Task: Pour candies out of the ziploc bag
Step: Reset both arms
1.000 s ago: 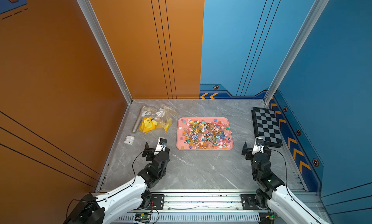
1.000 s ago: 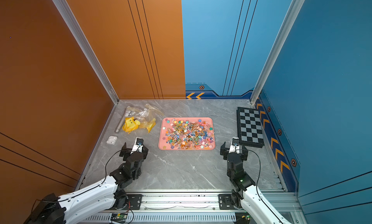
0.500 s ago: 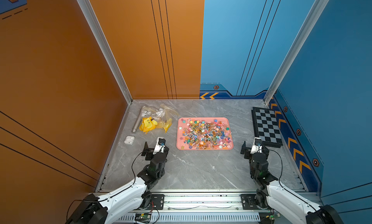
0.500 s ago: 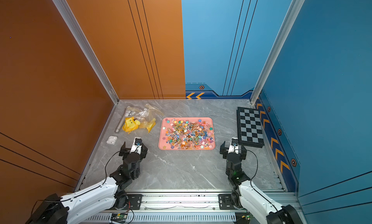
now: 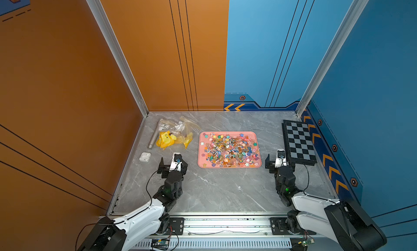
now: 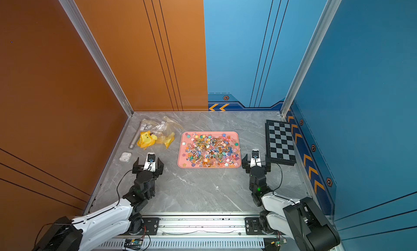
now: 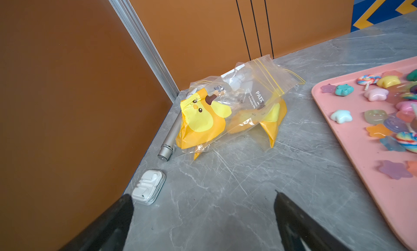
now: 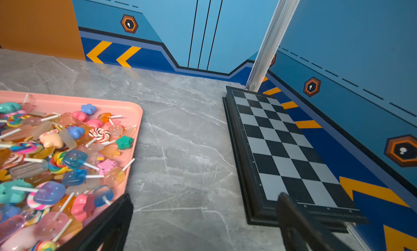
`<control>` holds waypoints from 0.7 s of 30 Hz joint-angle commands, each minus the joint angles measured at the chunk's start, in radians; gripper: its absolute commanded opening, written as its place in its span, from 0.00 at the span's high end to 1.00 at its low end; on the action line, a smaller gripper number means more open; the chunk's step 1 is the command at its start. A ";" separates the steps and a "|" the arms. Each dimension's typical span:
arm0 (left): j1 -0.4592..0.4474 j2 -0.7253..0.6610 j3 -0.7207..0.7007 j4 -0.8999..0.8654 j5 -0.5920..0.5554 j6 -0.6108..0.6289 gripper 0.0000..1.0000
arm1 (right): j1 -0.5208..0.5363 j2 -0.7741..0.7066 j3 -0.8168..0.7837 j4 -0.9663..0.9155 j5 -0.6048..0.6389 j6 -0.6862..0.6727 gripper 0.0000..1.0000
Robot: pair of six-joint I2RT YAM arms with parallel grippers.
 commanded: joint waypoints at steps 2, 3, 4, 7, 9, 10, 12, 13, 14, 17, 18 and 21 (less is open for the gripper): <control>0.020 0.038 -0.006 0.076 0.044 0.018 0.02 | 0.002 0.046 0.003 0.140 -0.018 -0.031 0.00; 0.020 0.049 -0.002 0.080 0.052 0.021 0.02 | -0.002 0.059 0.001 0.160 -0.022 -0.032 0.00; 0.021 0.058 -0.001 0.085 0.057 0.023 0.02 | -0.002 0.071 0.001 0.178 -0.021 -0.032 0.00; 0.024 0.092 -0.006 0.139 0.071 0.038 0.02 | -0.007 0.114 -0.001 0.238 -0.034 -0.032 0.00; 0.027 0.121 -0.004 0.172 0.071 0.046 0.02 | -0.008 0.149 0.003 0.280 -0.027 -0.034 0.00; 0.027 0.135 0.003 0.175 0.072 0.047 0.02 | -0.007 0.161 0.004 0.296 -0.022 -0.039 0.00; 0.027 0.156 0.011 0.181 0.076 0.052 0.02 | -0.005 0.157 -0.003 0.299 -0.019 -0.038 0.00; 0.028 0.166 0.013 0.189 0.079 0.056 0.02 | -0.006 0.149 -0.009 0.296 -0.019 -0.036 0.00; 0.028 0.177 0.013 0.202 0.081 0.059 0.02 | -0.009 0.143 -0.012 0.295 -0.020 -0.031 0.00; 0.030 0.205 0.010 0.248 0.077 0.069 0.02 | -0.026 0.143 -0.015 0.304 -0.020 -0.015 0.00; 0.032 0.211 0.006 0.261 0.075 0.071 0.02 | -0.029 0.145 -0.017 0.311 -0.020 -0.014 0.00; 0.033 0.222 -0.006 0.304 0.078 0.077 0.02 | -0.042 0.157 -0.021 0.337 -0.020 -0.008 0.00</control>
